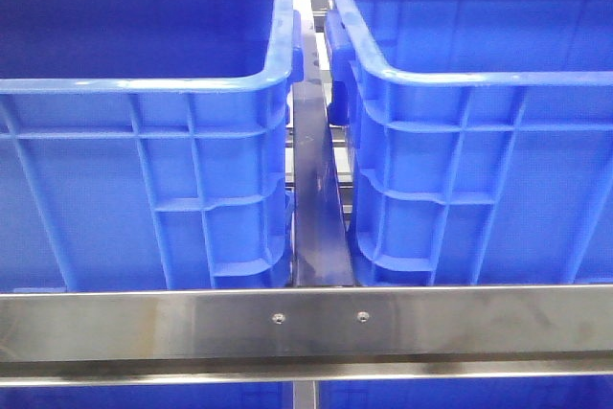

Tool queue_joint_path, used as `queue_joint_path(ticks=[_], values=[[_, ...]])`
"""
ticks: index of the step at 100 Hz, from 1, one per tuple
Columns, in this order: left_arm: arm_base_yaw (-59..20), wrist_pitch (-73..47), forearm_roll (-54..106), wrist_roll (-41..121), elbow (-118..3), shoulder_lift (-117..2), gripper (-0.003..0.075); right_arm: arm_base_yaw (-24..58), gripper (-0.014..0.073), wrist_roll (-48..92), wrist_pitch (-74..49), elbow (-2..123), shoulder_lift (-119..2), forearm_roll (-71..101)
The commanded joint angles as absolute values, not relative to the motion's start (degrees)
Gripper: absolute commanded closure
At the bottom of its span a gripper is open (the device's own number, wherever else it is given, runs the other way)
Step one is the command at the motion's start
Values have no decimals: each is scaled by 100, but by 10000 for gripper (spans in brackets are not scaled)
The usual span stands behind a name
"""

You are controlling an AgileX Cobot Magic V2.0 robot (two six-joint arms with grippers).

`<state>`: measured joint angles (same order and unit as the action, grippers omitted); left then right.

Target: Pick red and yellow buttons and place in box

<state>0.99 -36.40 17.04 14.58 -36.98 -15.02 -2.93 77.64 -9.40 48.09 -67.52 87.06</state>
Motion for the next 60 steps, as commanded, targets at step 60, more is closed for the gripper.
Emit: queue_joint_path(ticks=[60], values=[[108, -3169, 1824, 1398, -3841, -1584, 739, -265, 76, 7985, -574, 2753, -2820, 8814]])
